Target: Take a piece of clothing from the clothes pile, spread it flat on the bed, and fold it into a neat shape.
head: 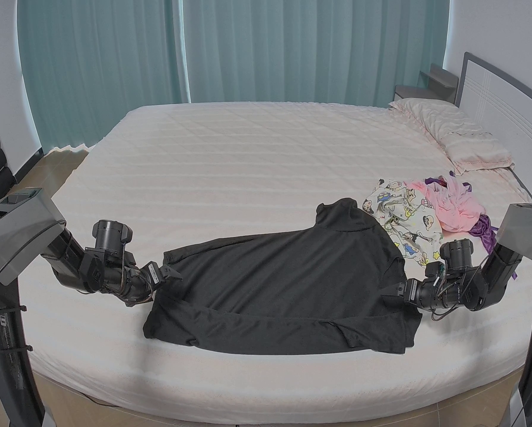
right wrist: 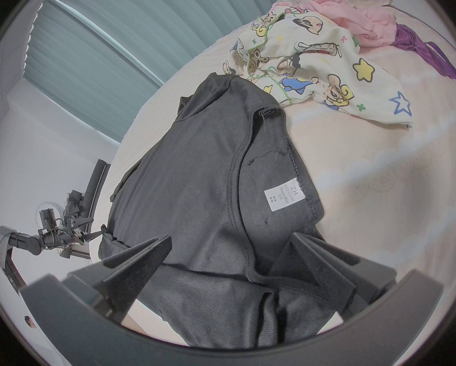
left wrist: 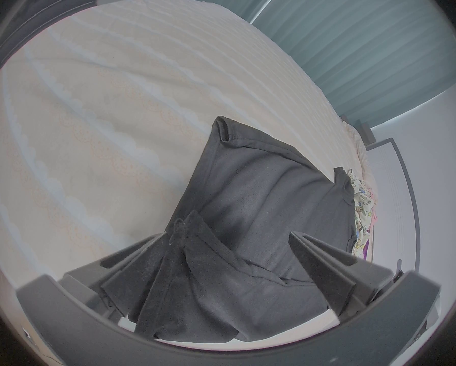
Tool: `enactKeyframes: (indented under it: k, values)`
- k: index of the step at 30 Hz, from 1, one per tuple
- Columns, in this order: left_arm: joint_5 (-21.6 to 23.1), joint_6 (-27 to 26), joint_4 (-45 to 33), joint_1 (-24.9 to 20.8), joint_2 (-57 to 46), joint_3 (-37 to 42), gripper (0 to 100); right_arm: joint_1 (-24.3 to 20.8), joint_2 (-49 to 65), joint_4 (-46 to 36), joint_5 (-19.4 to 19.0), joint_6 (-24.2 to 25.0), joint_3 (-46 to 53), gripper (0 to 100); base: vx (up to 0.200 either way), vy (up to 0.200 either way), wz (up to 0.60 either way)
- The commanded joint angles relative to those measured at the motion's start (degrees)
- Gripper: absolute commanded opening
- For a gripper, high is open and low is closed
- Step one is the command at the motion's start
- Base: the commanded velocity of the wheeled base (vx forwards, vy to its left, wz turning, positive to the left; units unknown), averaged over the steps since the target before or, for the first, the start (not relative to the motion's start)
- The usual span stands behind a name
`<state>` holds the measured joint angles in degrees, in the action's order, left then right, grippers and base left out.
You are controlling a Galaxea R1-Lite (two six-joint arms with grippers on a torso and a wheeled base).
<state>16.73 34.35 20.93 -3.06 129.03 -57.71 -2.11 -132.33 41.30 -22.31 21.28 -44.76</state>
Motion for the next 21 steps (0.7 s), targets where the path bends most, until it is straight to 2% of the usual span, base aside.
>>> enactKeyframes:
  k: [1,4,14,15,21]
  values:
    - [0.68,-0.08,0.25,-0.02,0.00,0.14,100,-0.09,0.05,0.09,-0.02,-0.02,0.73,100,0.000,0.000,0.00]
    - [2.26,-0.16,0.34,-0.10,0.61,-0.30,100,-0.18,0.14,0.18,-0.10,-0.02,1.26,100,0.000,0.000,0.00]
    - [2.08,-1.39,3.33,-0.19,3.07,-0.74,100,-0.18,0.05,0.18,-0.72,-0.10,1.26,100,0.000,0.000,0.00]
    - [2.17,-1.83,3.33,-0.19,3.25,-0.56,0,-0.18,0.05,0.18,-0.72,-0.10,1.26,100,0.000,0.000,0.00]
    - [1.91,-2.80,3.41,-0.02,3.16,0.41,0,-0.09,-0.21,0.18,-0.81,-0.45,1.26,100,0.000,0.000,0.00]
